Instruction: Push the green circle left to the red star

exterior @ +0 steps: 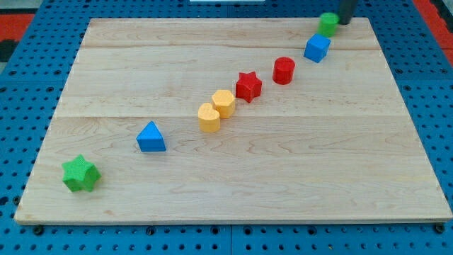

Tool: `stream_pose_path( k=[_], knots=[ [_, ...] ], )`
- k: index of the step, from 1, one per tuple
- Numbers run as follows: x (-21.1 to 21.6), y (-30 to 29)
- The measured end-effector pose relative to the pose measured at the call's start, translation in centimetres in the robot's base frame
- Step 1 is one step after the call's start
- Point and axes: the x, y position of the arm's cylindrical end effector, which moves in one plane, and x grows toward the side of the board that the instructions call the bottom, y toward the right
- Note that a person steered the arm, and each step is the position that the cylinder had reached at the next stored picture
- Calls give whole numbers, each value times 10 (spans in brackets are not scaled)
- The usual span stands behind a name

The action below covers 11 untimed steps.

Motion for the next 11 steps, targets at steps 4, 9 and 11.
stream_pose_path(
  k=[4,9,11],
  knots=[
    [22,-174],
    [136,-331],
    [153,-354]
  ],
)
